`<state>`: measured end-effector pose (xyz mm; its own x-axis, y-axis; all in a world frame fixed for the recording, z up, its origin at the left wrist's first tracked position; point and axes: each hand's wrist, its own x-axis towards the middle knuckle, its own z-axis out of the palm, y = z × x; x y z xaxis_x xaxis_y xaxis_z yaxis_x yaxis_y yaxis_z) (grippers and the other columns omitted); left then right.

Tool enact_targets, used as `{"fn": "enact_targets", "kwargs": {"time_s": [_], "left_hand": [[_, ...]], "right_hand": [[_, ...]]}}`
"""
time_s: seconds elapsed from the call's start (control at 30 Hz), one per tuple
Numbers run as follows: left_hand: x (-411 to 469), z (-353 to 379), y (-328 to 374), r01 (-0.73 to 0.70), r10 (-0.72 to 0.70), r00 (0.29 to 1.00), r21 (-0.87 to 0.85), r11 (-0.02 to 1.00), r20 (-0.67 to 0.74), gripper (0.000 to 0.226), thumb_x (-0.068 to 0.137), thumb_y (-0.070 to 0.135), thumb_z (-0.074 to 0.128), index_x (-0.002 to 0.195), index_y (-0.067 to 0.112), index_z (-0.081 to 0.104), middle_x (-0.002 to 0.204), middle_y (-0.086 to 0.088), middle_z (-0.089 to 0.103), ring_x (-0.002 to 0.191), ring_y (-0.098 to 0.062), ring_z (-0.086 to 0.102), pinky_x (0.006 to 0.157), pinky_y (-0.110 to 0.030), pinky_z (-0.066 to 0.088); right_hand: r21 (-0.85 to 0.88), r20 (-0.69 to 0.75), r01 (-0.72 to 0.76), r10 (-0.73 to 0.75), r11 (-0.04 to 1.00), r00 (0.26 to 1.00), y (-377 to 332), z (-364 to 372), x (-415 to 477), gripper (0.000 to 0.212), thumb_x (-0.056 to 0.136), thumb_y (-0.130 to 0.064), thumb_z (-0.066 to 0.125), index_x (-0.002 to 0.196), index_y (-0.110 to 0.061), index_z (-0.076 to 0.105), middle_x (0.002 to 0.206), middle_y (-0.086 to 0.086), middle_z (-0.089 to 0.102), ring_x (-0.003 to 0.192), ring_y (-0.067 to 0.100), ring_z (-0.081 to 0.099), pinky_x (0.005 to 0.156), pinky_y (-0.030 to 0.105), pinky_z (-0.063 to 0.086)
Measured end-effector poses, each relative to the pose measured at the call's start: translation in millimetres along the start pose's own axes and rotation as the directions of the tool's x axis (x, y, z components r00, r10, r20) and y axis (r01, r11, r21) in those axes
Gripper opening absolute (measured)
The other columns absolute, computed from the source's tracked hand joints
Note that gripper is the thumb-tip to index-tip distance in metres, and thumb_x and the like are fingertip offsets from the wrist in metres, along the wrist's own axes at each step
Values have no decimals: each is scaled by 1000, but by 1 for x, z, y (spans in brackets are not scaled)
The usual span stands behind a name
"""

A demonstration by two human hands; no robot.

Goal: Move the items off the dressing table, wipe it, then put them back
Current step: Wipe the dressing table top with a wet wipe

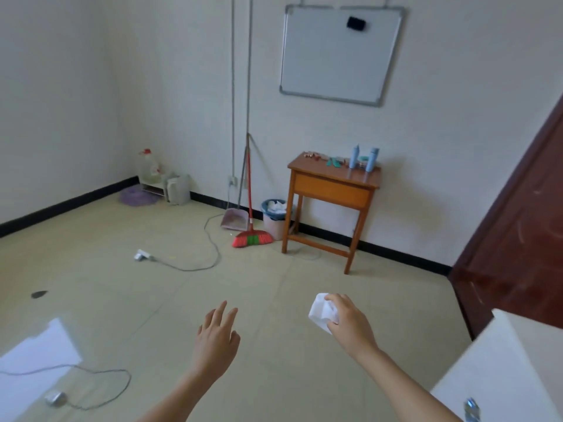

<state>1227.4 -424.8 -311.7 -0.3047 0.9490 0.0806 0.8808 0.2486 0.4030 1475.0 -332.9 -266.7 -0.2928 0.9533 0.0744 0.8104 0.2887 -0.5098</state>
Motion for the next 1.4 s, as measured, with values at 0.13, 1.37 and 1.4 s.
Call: {"fn": "enact_targets", "kwargs": {"time_s": [0.13,1.37,1.4], "left_hand": [[45,-34,-35,41,-43,996,-25,999,-75,53,93,24,41,143,23,25,155,0,12,139,-21,16,109,-34,23],[509,-60,-115,14,-20,991,-42,999,-135,51,94,30,40,142,22,26,150,3,27,138,-16,15,111,-33,20],[525,-60,-126,23,-29,990,-40,999,-135,51,94,30,41,142,22,27,150,3,27,138,-16,15,110,-33,20]], "right_hand": [[9,-13,46,-46,999,999,-34,4,47,49,82,-7,45,127,-26,39,124,-6,44,81,15,49,59,23,37],[-8,125,240,-237,971,963,-127,93,524,39,85,-16,49,123,-25,44,117,1,59,101,17,55,71,24,42],[-6,124,247,-245,969,962,-135,102,540,39,85,-16,50,123,-25,44,118,0,58,103,17,55,71,22,42]]}}
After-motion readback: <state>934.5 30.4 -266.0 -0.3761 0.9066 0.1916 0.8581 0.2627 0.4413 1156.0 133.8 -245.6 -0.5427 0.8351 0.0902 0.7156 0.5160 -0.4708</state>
